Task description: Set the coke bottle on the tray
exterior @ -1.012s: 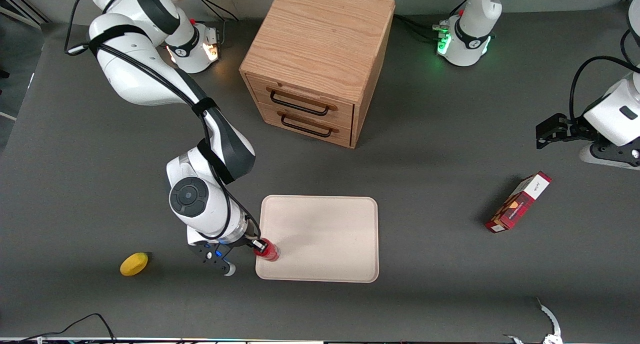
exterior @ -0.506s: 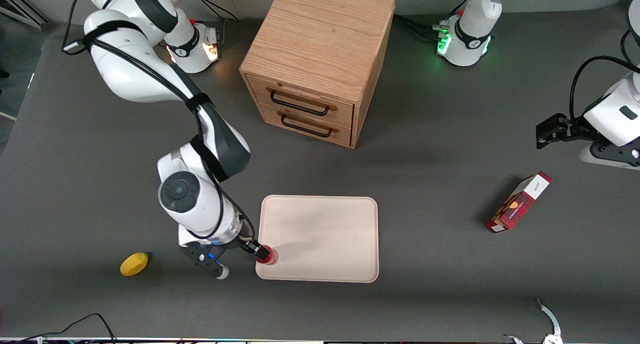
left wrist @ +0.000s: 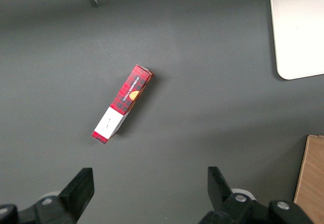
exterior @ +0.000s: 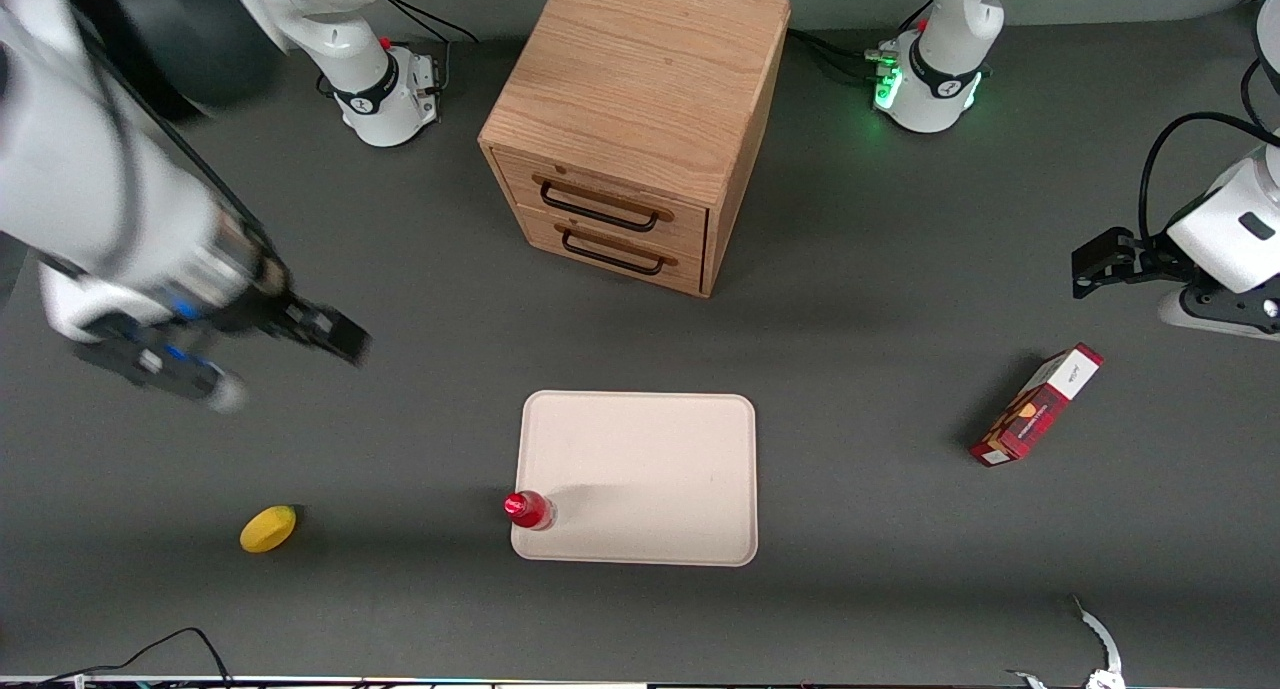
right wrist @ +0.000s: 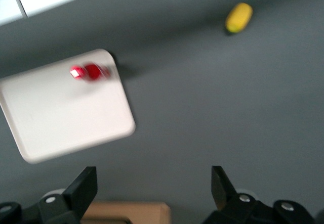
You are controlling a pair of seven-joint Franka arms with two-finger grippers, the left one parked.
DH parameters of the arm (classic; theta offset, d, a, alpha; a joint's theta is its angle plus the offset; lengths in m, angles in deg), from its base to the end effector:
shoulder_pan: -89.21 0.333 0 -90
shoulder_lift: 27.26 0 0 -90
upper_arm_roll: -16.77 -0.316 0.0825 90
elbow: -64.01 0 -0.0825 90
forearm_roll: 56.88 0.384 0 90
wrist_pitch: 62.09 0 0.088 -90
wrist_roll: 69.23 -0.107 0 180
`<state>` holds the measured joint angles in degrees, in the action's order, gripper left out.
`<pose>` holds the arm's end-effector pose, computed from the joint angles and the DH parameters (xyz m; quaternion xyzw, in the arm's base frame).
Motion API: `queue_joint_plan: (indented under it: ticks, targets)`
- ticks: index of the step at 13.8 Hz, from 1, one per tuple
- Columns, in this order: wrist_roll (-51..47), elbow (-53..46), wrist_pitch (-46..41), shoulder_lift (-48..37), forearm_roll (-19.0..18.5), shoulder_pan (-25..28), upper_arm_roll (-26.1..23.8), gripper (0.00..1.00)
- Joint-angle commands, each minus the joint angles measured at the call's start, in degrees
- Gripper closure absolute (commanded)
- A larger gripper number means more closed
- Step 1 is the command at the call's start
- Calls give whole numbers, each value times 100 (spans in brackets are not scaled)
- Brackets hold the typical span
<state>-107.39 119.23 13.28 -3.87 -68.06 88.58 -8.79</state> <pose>0.6121 0.1736 0.6516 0.9880 -0.1537 -0.0061 0.0136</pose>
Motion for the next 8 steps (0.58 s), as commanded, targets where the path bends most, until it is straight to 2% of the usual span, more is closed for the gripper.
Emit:
queue_joint_plan:
  ticks: [1,3,4,8]
  targets:
    - [1306,1119,-189,-1070,781,-279,883,0]
    - [1967,2128,73,-1790,1318,-270,1709,0]
    - [2274,2655,283,-2098,1381,-270,1974,0]
    - [2488,4274,1285,-2865,1408,-253,2275,0]
